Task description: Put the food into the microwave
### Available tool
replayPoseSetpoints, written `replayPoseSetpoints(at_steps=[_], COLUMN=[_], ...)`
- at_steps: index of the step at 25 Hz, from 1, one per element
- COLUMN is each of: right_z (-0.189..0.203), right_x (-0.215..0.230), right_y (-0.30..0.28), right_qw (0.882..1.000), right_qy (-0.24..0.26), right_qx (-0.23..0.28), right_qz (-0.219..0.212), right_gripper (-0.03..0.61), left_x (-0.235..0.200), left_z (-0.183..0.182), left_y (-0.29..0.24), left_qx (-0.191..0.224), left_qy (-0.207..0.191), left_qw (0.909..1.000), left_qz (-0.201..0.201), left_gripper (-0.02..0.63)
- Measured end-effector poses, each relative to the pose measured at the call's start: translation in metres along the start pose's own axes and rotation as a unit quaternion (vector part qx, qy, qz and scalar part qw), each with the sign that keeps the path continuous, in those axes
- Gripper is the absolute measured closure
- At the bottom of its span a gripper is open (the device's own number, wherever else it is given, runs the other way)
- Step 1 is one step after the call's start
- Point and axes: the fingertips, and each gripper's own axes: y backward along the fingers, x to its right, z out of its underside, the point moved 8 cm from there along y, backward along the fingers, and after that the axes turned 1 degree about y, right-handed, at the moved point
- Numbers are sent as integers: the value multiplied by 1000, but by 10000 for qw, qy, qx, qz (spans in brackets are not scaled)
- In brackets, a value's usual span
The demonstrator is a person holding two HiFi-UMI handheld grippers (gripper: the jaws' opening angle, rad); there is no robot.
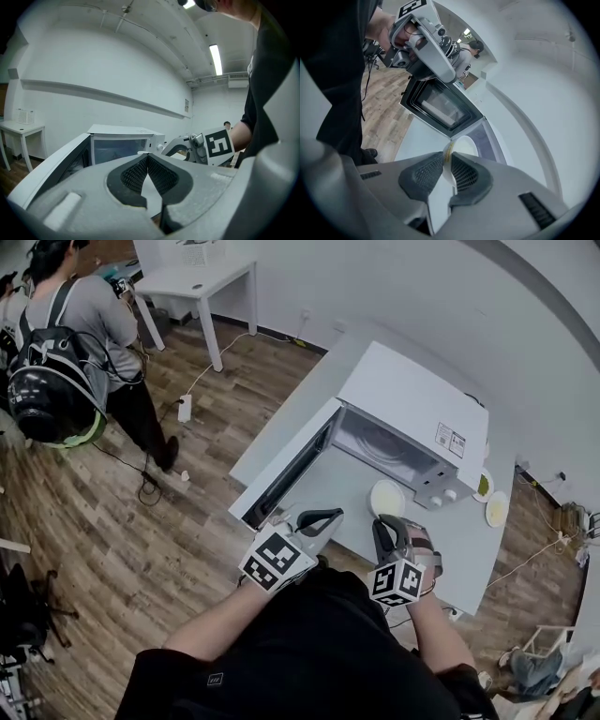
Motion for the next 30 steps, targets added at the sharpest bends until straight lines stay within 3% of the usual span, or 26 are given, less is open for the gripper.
replayPoseSetpoints(at_steps=[12, 18, 23, 30], right_z=[40, 62, 73, 76], right_x=[33, 50, 58, 67], right_y=[-65, -93, -118, -163], right_qw=[9992, 9992, 9988, 9979], right_qy=[101, 211, 312, 354], right_qx=[-382, -307, -314, -534], right_qz=[-5, -111, -202, -83], right_gripper=[512, 512, 512, 511], left_x=[-21, -22, -27, -42], left_z=[0, 4, 1, 1], left_y=[-45, -71, -91, -115], left_qx=[-234, -483, -419, -495], left_qy=[148, 192, 389, 349], left_qw=[9996, 9986, 9983, 9981], left_qz=[22, -69, -67, 111], left_gripper=[606, 606, 606, 606])
